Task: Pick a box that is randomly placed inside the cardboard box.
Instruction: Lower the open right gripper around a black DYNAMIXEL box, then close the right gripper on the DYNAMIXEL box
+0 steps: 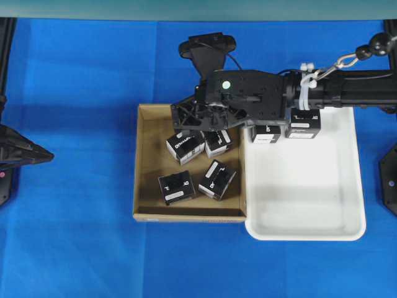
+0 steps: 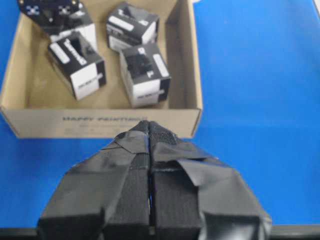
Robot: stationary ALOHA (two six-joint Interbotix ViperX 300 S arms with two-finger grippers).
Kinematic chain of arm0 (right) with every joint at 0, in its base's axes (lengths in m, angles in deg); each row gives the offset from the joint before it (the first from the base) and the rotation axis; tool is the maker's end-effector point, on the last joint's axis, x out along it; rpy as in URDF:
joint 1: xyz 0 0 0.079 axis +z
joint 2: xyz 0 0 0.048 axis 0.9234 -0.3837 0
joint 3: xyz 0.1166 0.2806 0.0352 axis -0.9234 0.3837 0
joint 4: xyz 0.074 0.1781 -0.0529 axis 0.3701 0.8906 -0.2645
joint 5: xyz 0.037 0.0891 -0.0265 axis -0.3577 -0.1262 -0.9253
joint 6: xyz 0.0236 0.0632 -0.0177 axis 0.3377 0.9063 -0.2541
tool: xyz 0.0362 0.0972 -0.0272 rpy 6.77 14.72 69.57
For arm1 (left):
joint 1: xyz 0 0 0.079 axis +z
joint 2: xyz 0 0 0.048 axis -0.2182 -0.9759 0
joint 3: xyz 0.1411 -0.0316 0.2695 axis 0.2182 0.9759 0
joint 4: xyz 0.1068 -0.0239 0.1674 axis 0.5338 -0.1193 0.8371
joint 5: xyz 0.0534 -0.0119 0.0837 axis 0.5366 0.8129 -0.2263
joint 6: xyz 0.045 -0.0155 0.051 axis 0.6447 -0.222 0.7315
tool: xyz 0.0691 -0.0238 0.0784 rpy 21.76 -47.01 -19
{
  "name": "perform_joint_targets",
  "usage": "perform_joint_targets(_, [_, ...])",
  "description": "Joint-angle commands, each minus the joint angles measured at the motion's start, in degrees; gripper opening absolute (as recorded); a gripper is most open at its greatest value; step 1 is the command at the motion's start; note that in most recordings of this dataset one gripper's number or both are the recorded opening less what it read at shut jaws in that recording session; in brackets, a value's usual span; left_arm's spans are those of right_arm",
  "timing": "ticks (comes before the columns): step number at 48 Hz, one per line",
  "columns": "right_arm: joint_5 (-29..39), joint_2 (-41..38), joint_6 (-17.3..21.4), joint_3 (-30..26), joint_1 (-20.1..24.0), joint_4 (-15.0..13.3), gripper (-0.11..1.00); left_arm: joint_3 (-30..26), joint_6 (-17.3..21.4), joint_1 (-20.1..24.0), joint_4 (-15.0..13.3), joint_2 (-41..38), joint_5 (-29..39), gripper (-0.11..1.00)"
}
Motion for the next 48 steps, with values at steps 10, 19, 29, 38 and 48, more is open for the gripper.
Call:
perform_joint_targets(10, [-1.4, 0.3, -0.1, 2.1, 0.5, -0.1, 0.95, -0.7, 0.0, 0.3, 0.2, -0.4, -0.3, -0.07])
perform_joint_targets(19, [-2.9, 0.2, 0.3, 2.1, 0.9, 0.0, 0.95, -0.7, 0.0, 0.2, 0.2, -0.4, -0.3, -0.07])
perform_joint_targets(29, [-3.3, 0.1, 1.2, 1.8, 1.2, 0.0, 0.95, -0.8, 0.0, 0.3, 0.2, 0.0, -0.3, -0.07])
perform_joint_targets(38, [-5.6, 0.1, 1.4, 1.8, 1.2, 0.0, 0.95, -0.7, 0.0, 0.3, 0.2, 0.0, -0.3, -0.07])
perform_joint_targets(48, [-6.2, 0.3, 1.3, 2.3, 1.4, 0.2, 0.95, -0.7, 0.0, 0.2, 0.2, 0.0, -0.3, -0.07])
